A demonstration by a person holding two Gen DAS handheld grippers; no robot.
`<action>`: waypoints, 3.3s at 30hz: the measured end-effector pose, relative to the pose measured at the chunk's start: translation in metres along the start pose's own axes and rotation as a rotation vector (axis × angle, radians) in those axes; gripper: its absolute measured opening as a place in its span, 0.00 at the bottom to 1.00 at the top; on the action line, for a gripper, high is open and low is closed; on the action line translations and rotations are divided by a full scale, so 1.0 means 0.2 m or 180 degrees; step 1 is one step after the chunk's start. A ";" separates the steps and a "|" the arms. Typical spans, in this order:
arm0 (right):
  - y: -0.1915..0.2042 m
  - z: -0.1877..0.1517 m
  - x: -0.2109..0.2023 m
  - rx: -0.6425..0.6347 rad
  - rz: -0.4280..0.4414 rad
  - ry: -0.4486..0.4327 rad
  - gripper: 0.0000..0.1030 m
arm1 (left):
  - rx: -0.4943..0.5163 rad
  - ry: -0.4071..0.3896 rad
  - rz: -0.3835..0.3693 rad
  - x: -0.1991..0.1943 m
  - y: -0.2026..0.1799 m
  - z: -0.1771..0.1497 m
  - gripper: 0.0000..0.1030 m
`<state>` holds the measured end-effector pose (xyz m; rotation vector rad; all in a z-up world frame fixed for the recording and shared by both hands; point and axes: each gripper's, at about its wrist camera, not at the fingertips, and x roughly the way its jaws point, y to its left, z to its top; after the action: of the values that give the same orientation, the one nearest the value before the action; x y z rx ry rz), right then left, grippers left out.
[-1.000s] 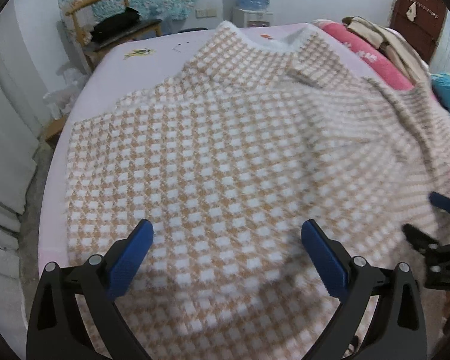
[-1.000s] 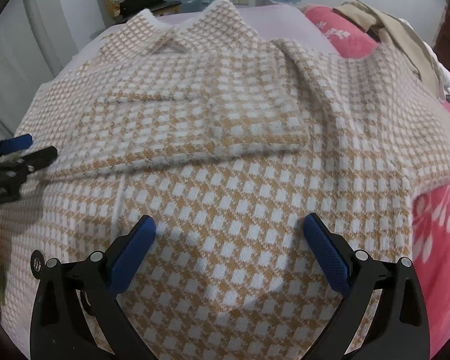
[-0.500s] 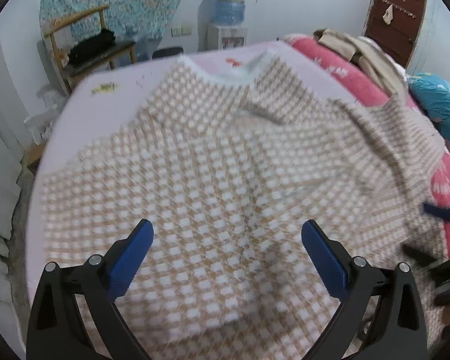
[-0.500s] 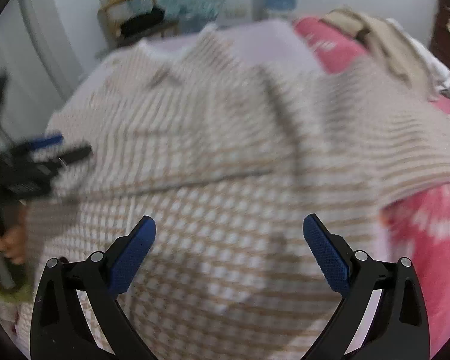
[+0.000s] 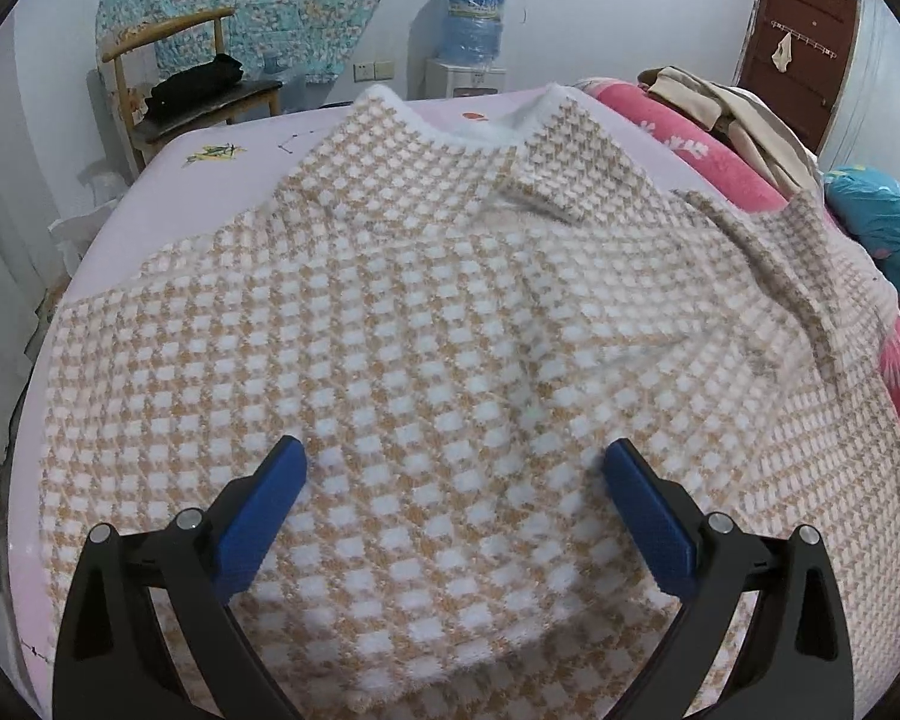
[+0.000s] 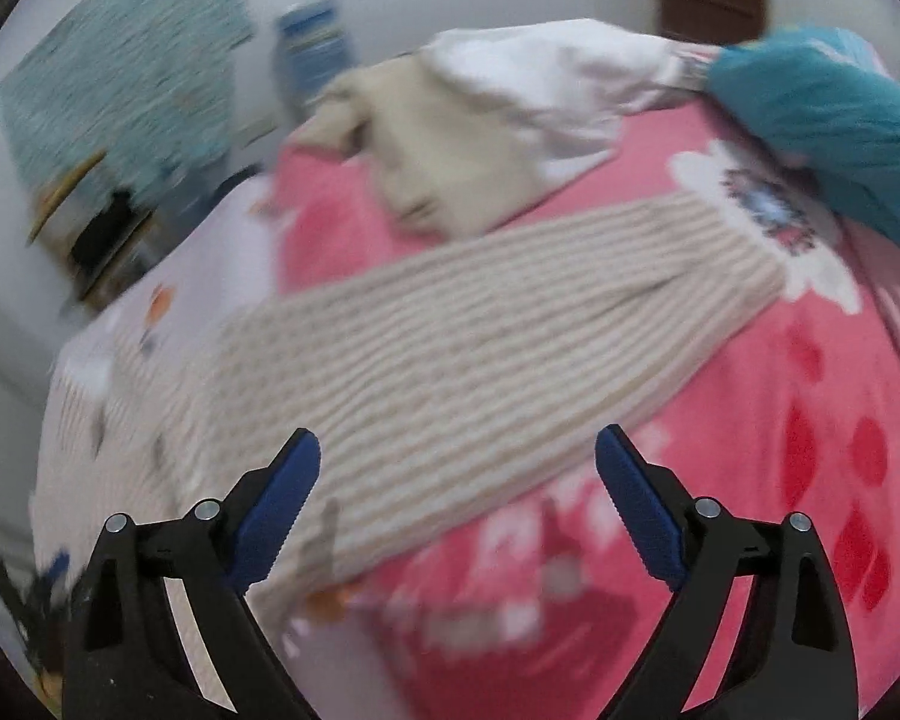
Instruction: Fold large clothes
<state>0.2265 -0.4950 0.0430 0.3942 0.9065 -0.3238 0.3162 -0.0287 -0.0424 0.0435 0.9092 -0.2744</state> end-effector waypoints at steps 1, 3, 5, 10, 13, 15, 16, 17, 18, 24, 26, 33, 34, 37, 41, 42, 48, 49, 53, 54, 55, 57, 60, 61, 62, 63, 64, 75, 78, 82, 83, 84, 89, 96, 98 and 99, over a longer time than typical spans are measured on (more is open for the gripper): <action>-0.08 0.05 0.02 0.0099 -0.0072 -0.0024 0.83 | 0.0004 -0.0005 0.0000 0.00 0.00 0.00 0.95; -0.20 0.13 0.04 0.0239 -0.0196 -0.0039 0.80 | -0.0002 -0.0003 0.0005 0.00 0.00 0.01 0.95; -0.33 0.20 0.08 0.0458 -0.0267 -0.0052 0.77 | -0.0004 -0.0009 0.0007 0.00 0.00 0.01 0.95; -0.62 0.32 0.19 0.1083 -0.0219 0.0021 0.65 | -0.0009 -0.0012 -0.0005 0.00 0.00 0.00 0.95; -0.76 0.34 0.24 0.1388 -0.0172 0.0084 0.59 | -0.0002 -0.0008 0.0009 0.00 0.00 0.01 0.95; -0.82 0.34 0.27 0.1568 -0.0103 0.0122 0.54 | -0.0005 -0.0010 0.0005 0.00 0.00 0.01 0.95; -0.84 0.33 0.29 0.1630 -0.0091 0.0139 0.52 | -0.0006 -0.0011 0.0005 0.00 0.00 -0.01 0.95; -0.86 0.32 0.32 0.1702 -0.0075 0.0156 0.50 | -0.0005 -0.0011 0.0007 0.00 0.00 0.00 0.95; -0.88 0.31 0.34 0.1764 -0.0046 0.0177 0.46 | -0.0004 -0.0011 0.0009 0.00 0.00 0.00 0.95; -0.91 0.30 0.39 0.1847 0.0058 0.0137 0.44 | -0.0002 -0.0017 0.0004 0.00 0.00 0.01 0.95; -0.92 0.30 0.40 0.1871 0.0060 0.0140 0.43 | -0.0003 -0.0018 0.0005 0.00 0.00 0.00 0.95; -0.85 0.31 0.33 0.1629 -0.0065 0.0015 0.21 | -0.0004 -0.0019 0.0000 0.00 0.00 0.00 0.95; -0.81 0.33 0.28 0.1506 -0.0120 -0.0051 0.20 | -0.0006 -0.0019 -0.0002 0.00 0.00 -0.01 0.95; -0.71 0.37 0.16 0.1251 -0.0182 -0.0216 0.19 | -0.0004 -0.0021 0.0002 0.00 0.00 -0.01 0.95; -0.50 0.43 -0.08 0.0848 -0.0104 -0.0509 0.18 | -0.0005 -0.0021 -0.0001 -0.01 0.00 0.00 0.95; -0.44 0.45 -0.16 0.0731 -0.0065 -0.0595 0.17 | -0.0006 -0.0021 -0.0002 -0.01 0.00 0.01 0.95; -0.05 0.50 -0.51 0.0173 0.0183 -0.0953 0.17 | -0.0014 -0.0028 -0.0017 -0.01 0.01 0.01 0.95; 0.02 0.51 -0.54 0.0105 0.0221 -0.0985 0.17 | -0.0026 -0.0034 -0.0036 -0.02 0.01 0.00 0.95; 0.28 0.50 -0.67 -0.0173 0.0369 -0.1073 0.16 | -0.0137 -0.0007 -0.0070 -0.06 0.03 -0.01 0.95; 0.35 0.50 -0.69 -0.0241 0.0400 -0.1082 0.16 | -0.0173 -0.0021 -0.0091 -0.08 0.05 -0.01 0.95; 0.40 0.49 -0.71 -0.0301 0.0427 -0.1088 0.16 | -0.0212 -0.0053 -0.0108 -0.11 0.06 -0.01 0.95; 0.53 0.46 -0.74 -0.0454 0.0487 -0.1098 0.16 | -0.0242 -0.0142 -0.0117 -0.18 0.09 -0.01 0.94; 0.75 0.41 -0.78 -0.0700 0.0598 -0.1097 0.16 | -0.0233 -0.0276 -0.0135 -0.29 0.11 -0.02 0.94; 0.81 0.39 -0.78 -0.0770 0.0648 -0.1088 0.16 | -0.0242 -0.0318 -0.0153 -0.32 0.12 -0.03 0.94; 0.87 0.37 -0.79 -0.0826 0.0685 -0.1083 0.16 | -0.0248 -0.0344 -0.0169 -0.35 0.14 -0.04 0.93; 0.93 0.35 -0.80 -0.0885 0.0733 -0.1071 0.16 | -0.0252 -0.0369 -0.0192 -0.37 0.15 -0.04 0.91; 0.99 0.32 -0.81 -0.0942 0.0783 -0.1055 0.16 | -0.0258 -0.0386 -0.0215 -0.39 0.16 -0.06 0.89; 1.71 -0.18 -0.65 -0.1790 0.1344 -0.0643 0.18 | -0.0531 -0.0359 -0.0489 -0.59 0.39 -0.27 0.69; 1.88 -0.39 -0.46 -0.2036 0.1515 -0.0268 0.33 | -0.0571 -0.0336 -0.0547 -0.60 0.42 -0.32 0.68; 1.96 -0.63 -0.23 -0.2186 0.1641 0.0216 0.68 | -0.0635 -0.0277 -0.0611 -0.60 0.46 -0.38 0.68; 1.96 -0.67 -0.20 -0.2199 0.1641 0.0301 0.68 | -0.0648 -0.0270 -0.0645 -0.60 0.46 -0.39 0.68; 1.93 -0.69 -0.16 -0.2170 0.1634 0.0380 0.68 | -0.0654 -0.0274 -0.0678 -0.61 0.46 -0.39 0.68; 1.64 -0.64 -0.13 -0.1729 0.1614 0.0480 0.68 | -0.0619 -0.0338 -0.0890 -0.60 0.42 -0.31 0.68; 1.13 -0.42 -0.14 -0.1041 0.1267 0.0249 0.68 | -0.0757 -0.0218 -0.1114 -0.45 0.41 -0.07 0.68; 1.00 -0.36 -0.12 -0.0872 0.1124 0.0176 0.68 | -0.0834 -0.0102 -0.1099 -0.35 0.40 0.01 0.67; 0.93 -0.33 -0.12 -0.0789 0.1067 0.0146 0.68 | -0.0875 -0.0052 -0.1105 -0.30 0.40 0.04 0.66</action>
<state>0.2465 -0.2982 0.0613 0.3179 0.8958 0.1051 0.3081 0.0609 0.0036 -0.3731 0.9293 -0.4686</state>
